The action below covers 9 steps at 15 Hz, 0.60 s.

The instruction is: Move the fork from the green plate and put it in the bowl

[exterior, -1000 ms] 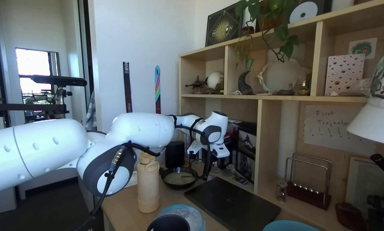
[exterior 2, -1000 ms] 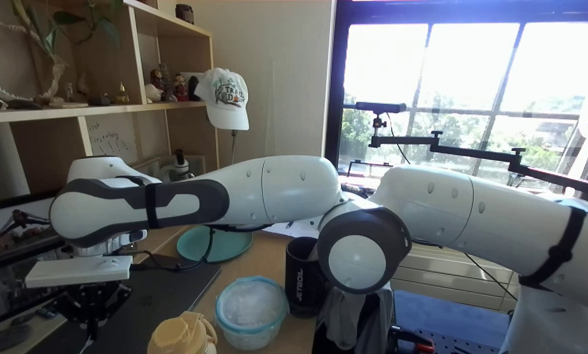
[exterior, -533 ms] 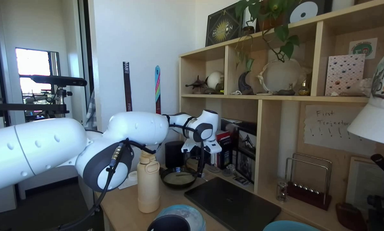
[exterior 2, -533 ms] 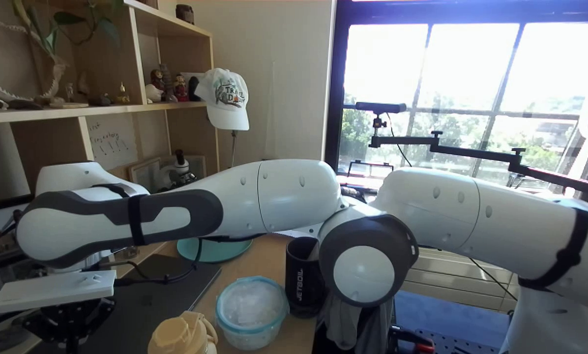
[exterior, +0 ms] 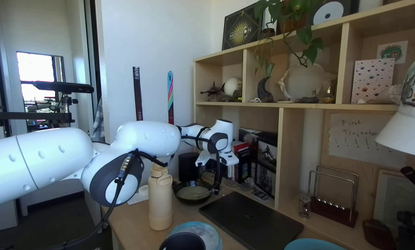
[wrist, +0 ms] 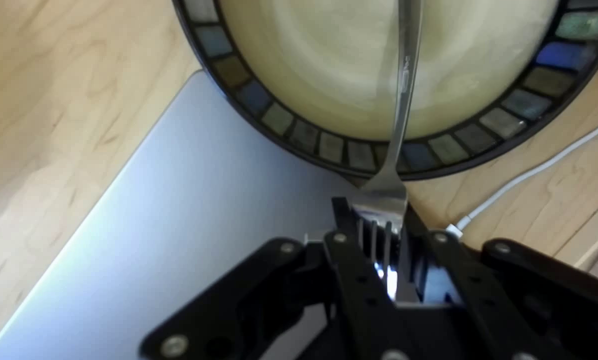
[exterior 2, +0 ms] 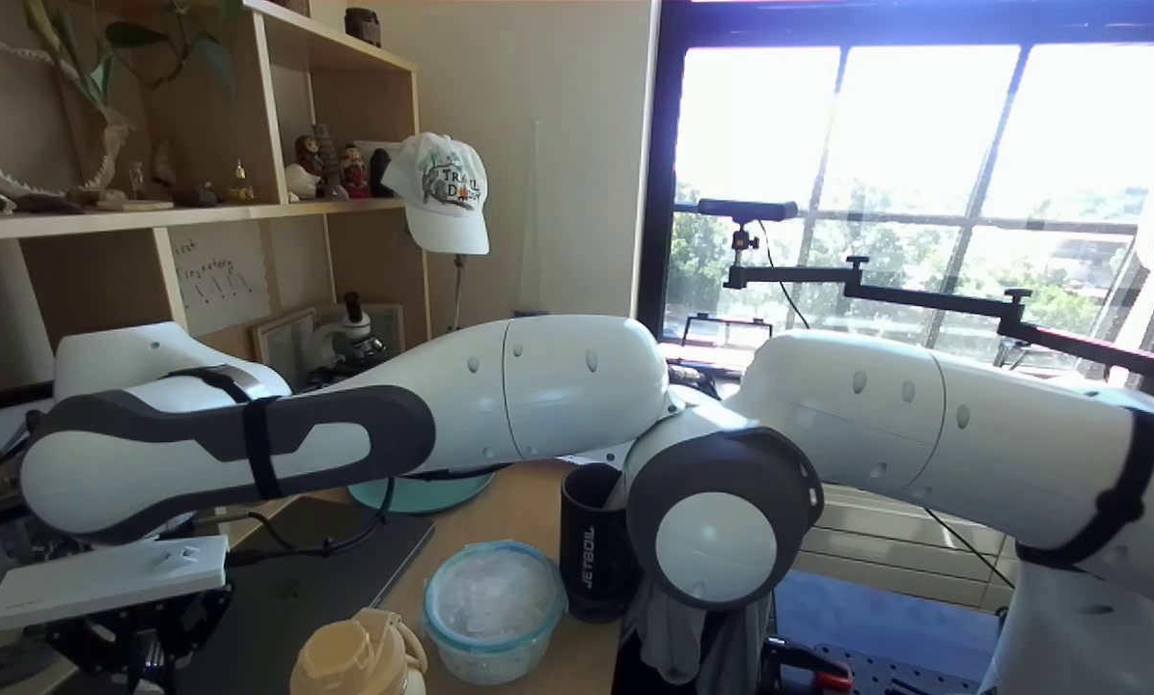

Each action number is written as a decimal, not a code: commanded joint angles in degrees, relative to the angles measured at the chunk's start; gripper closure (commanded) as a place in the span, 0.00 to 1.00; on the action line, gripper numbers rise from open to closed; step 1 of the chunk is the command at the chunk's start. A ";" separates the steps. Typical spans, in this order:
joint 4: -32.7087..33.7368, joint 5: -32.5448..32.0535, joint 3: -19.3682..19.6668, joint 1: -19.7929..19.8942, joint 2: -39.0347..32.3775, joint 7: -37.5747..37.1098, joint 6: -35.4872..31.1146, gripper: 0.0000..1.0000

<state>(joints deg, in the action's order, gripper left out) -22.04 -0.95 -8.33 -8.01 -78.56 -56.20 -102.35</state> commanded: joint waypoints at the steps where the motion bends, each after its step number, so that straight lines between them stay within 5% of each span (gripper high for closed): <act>1: -0.15 -1.01 0.95 -0.55 0.07 -0.30 0.16 0.41; 6: -0.12 -0.70 1.36 -0.18 -0.05 -0.79 -0.30 0.04; 9: -0.11 -0.79 1.58 0.53 -0.22 -0.46 -1.57 0.00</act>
<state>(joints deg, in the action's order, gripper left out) -22.04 -1.08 -7.51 -7.82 -78.93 -56.39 -102.63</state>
